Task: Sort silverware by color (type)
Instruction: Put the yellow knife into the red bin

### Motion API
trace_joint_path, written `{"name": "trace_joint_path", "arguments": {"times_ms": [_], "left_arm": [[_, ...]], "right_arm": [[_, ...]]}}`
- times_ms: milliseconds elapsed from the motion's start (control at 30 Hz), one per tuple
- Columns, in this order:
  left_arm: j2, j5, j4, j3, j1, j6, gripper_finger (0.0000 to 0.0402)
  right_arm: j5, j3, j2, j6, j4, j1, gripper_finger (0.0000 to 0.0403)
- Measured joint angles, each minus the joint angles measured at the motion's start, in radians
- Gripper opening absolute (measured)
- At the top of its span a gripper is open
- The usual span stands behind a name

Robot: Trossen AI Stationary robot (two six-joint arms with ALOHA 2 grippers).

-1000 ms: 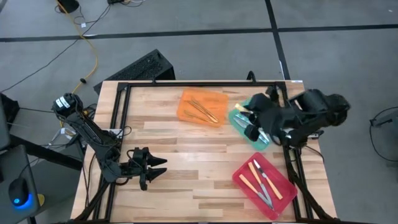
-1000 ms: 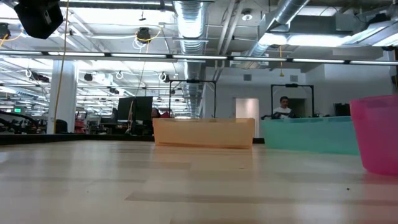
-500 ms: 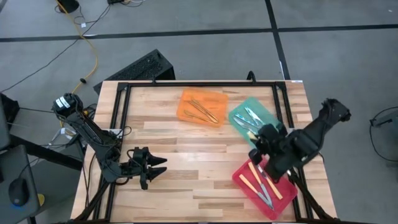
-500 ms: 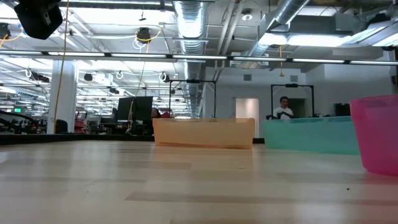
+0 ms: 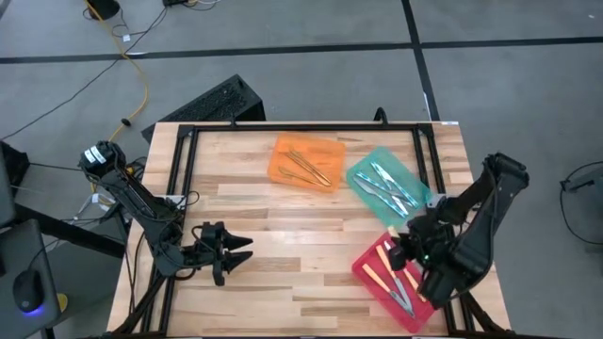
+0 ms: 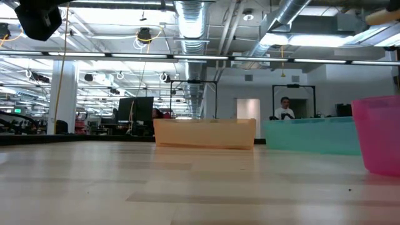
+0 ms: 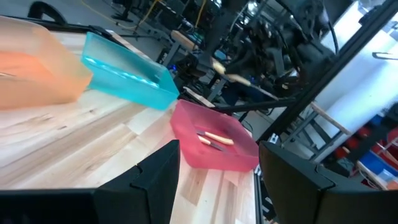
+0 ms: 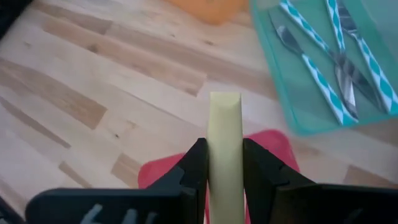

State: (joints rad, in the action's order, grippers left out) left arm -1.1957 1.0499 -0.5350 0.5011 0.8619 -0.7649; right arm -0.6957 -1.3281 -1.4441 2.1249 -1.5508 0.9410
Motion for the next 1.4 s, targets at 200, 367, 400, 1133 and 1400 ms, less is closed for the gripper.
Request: {"name": "trace_joint_path", "arguments": {"times_ms": [200,367,400,1133,1400], "left_arm": [[0.0,0.037,0.002,0.0,0.0,-0.006,0.0201],[0.0,0.037,0.003,0.0,0.0,-0.006,0.0201],[0.0,0.037,0.003,0.0,0.0,-0.006,0.0201],[0.0,0.02,0.006,0.0,-0.098,-0.03,0.0201],[0.0,0.002,0.006,0.0,-0.124,-0.033,0.0201]], "right_arm": [[0.054,0.0,-0.114,0.022,0.047,-0.001,0.0088],[0.068,0.0,-0.2,0.024,0.07,0.015,0.0088],[0.068,0.0,-0.213,0.021,0.082,0.021,0.0088],[-0.026,0.406,0.13,-0.22,0.526,0.123,0.0088],[-0.037,0.586,0.157,-0.35,0.839,0.102,0.0088]]}}
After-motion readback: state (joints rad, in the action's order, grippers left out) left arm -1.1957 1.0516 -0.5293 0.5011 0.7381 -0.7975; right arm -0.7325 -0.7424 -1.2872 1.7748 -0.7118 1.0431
